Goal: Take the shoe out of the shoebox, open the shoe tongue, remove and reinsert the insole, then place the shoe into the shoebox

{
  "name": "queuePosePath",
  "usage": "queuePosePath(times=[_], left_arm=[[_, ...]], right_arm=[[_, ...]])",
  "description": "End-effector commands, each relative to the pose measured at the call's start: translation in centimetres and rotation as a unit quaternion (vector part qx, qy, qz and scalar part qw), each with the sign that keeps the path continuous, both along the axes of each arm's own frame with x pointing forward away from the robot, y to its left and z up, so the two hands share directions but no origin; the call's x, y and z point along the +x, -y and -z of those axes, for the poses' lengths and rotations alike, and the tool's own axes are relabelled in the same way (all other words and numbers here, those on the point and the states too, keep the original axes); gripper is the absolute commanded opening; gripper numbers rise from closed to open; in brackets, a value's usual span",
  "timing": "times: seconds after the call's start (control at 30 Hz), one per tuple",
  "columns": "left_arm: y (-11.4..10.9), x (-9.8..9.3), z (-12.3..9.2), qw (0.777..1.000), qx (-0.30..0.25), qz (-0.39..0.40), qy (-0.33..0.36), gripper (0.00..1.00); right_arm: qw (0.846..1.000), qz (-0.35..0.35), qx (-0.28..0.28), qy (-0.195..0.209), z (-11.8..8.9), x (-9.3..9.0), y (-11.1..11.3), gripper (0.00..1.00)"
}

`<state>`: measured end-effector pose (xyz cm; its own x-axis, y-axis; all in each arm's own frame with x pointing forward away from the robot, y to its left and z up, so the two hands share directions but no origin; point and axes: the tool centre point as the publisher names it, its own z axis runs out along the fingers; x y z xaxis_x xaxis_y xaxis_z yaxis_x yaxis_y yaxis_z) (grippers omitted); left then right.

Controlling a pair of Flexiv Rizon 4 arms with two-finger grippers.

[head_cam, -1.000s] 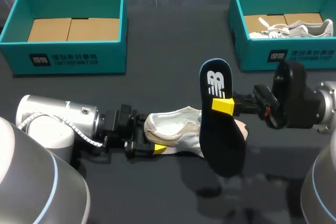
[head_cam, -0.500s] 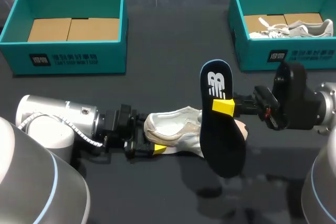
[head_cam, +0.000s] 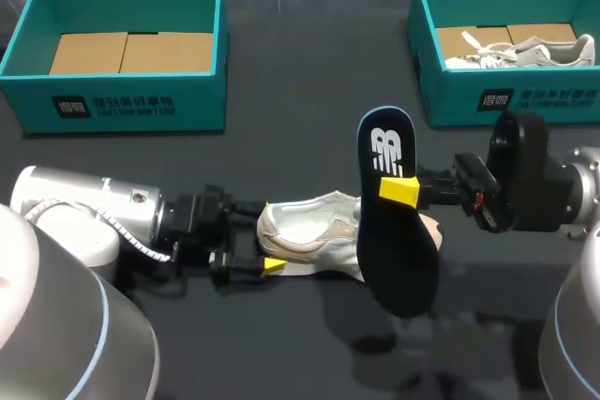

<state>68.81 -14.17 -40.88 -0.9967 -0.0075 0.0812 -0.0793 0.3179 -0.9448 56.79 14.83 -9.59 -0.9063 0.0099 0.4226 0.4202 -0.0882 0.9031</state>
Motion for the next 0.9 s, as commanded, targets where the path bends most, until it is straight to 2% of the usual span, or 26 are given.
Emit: queuePosePath(times=[0.03, 0.17, 0.3, 0.9], left_arm=[[-1.1, -0.6, -1.7, 1.0, 0.021, 0.002, 0.007, 1.0], [-1.9, -0.6, -2.1, 0.999, 0.046, 0.009, 0.013, 1.0], [-3.0, -0.1, -3.0, 0.995, 0.098, 0.006, -0.016, 1.0], [-3.0, -0.1, -3.0, 0.995, 0.098, 0.006, -0.016, 1.0]], right_arm=[[1.0, 0.003, -0.001, 0.0, 0.0, -0.2, -0.1, 0.0], [1.0, 0.003, -0.001, 0.0, 0.0, -0.2, -0.1, 0.0], [1.0, 0.003, -0.001, 0.0, 0.0, -0.2, -0.1, 0.0], [1.0, 0.003, -0.001, 0.0, 0.0, -0.2, -0.1, 0.0]])
